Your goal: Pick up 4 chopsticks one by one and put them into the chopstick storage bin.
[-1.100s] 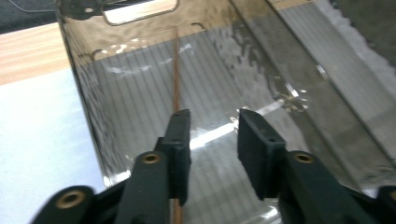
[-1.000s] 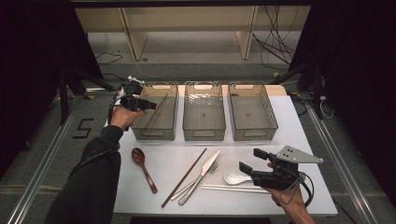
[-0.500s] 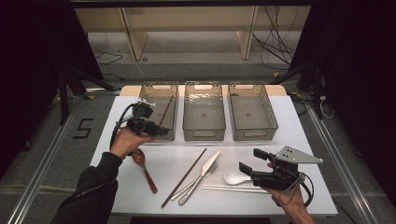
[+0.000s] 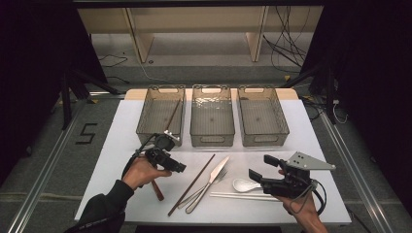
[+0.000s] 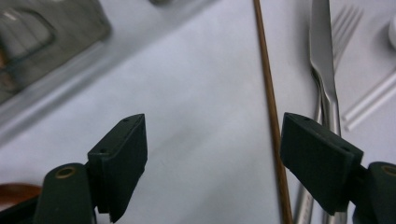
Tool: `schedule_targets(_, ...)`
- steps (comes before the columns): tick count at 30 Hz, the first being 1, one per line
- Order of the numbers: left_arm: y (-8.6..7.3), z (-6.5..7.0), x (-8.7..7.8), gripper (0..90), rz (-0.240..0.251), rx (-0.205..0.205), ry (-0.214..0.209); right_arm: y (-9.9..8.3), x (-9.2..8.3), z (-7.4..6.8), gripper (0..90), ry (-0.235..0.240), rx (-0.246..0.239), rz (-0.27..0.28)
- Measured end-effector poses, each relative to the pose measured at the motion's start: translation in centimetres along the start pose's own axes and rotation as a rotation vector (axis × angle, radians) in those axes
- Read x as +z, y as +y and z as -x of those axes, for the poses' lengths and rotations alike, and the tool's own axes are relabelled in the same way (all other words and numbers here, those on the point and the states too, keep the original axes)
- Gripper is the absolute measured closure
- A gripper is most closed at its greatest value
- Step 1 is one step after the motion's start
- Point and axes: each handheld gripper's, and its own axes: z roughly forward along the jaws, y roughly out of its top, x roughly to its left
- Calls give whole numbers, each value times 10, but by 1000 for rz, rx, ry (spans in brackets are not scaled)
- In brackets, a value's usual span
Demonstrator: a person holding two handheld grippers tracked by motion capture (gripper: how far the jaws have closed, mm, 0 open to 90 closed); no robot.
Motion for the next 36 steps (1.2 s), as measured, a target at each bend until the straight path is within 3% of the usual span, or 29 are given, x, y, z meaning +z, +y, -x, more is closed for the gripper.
schedule_targets(3, -4, 7, 6, 228, -13, 6, 5, 0, 0, 0, 239, -1, -4, -3)
schedule_targets(8, -8, 17, 19, 229, -74, 48, 3, 0, 0, 0, 239, -1, -4, -4)
schedule_targets(15, -10, 21, 26, 278, -87, 66, -14, 0, 1, 0, 239, -1, -5, -4)
schedule_targets(23, -13, 30, 35, 370, -123, 118, -29, 0, 1, 0, 239, 0, -6, -3)
schedule_targets(30, -13, 37, 37, 441, -126, 140, -45, 0, 1, 0, 239, 2, -8, -4)
schedule_targets(36, -14, 46, 44, 526, -158, 192, -39, 0, 1, -1, 239, 4, -9, -4)
